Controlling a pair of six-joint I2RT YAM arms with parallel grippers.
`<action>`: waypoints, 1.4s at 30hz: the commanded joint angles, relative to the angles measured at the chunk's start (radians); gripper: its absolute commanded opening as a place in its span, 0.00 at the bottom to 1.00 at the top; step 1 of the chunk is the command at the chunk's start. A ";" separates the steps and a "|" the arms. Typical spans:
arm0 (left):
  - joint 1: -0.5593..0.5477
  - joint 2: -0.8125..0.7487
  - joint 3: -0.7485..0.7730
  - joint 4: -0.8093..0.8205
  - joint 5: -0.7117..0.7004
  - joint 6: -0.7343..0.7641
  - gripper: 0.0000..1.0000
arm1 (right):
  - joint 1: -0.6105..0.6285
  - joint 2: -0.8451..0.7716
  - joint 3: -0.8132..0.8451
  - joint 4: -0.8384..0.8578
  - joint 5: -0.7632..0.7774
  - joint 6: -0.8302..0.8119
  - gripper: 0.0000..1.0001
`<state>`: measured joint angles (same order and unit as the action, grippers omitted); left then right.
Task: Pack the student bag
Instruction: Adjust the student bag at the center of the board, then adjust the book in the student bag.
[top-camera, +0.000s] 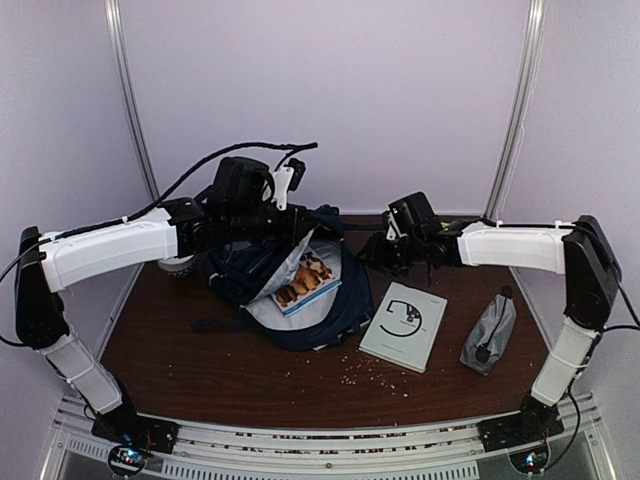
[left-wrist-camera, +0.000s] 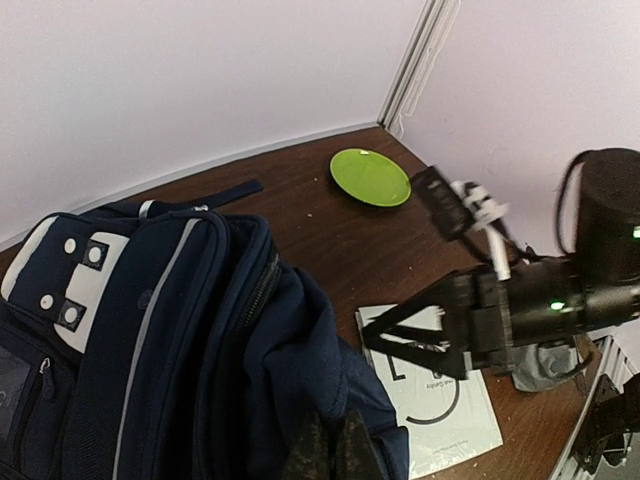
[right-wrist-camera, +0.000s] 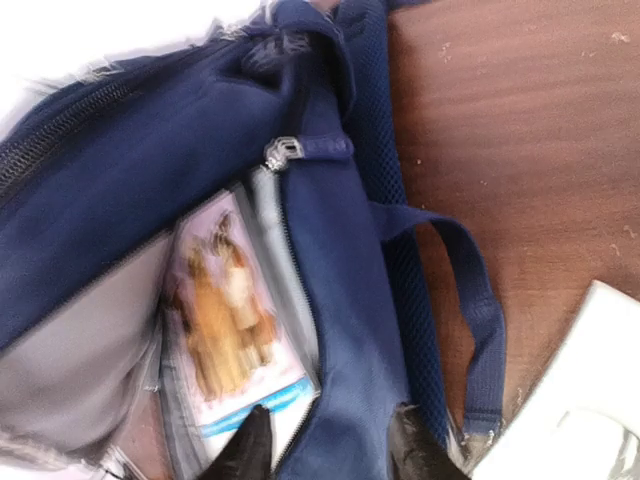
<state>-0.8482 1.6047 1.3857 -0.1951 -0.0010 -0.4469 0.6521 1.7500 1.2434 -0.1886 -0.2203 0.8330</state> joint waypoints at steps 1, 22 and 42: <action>-0.005 -0.015 0.059 0.087 0.000 0.026 0.00 | 0.043 -0.228 -0.093 0.054 0.078 0.031 0.47; -0.005 -0.082 0.024 0.090 -0.008 0.051 0.00 | 0.238 0.066 -0.022 0.198 -0.028 0.289 0.50; -0.005 -0.099 0.002 0.101 0.023 0.030 0.00 | 0.210 0.284 0.120 0.146 0.053 0.482 0.43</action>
<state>-0.8482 1.5723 1.3785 -0.2184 -0.0097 -0.4137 0.8734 1.9972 1.3270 -0.0418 -0.2089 1.2739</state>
